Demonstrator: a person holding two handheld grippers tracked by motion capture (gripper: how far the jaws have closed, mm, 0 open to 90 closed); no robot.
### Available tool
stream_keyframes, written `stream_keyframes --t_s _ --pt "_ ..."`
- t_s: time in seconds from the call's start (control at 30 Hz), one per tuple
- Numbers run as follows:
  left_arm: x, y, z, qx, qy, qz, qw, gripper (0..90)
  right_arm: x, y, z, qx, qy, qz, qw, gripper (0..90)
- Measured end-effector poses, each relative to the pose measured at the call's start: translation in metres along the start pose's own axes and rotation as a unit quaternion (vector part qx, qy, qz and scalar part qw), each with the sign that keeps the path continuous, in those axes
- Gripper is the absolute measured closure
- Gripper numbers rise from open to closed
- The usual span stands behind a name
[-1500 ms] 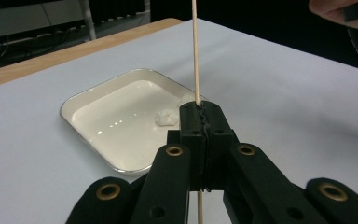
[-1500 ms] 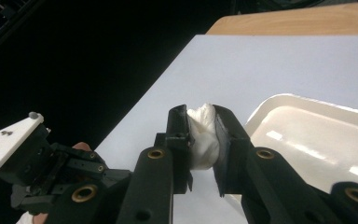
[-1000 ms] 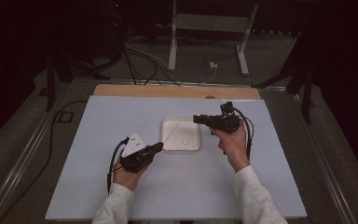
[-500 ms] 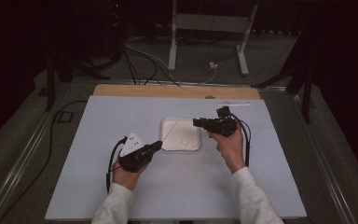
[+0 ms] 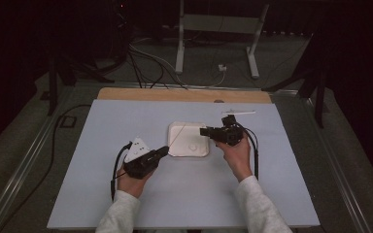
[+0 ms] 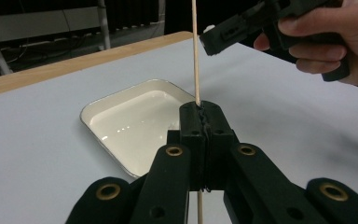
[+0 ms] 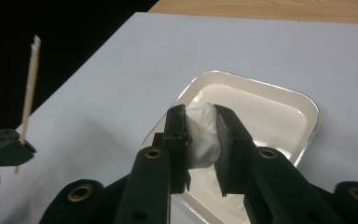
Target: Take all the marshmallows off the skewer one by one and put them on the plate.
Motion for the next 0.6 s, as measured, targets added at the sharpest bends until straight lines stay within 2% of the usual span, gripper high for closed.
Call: stream_keyframes --t_s 0.6 --pt "0.001 -0.001 0.0 0.0 0.003 0.001 1.0 90.0 -0.007 -0.019 -0.016 0.03 0.023 -0.034 0.9987 76.6"
Point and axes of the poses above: each handheld gripper's, and its own axes: y roughly backward along the jaws, z roughly out of its top, x roughly to its left, the point moved 8 cm from there along -y, roughly forward along the jaws, and after that the axes turned 5 degrees about -z, right-handed, at the moved point
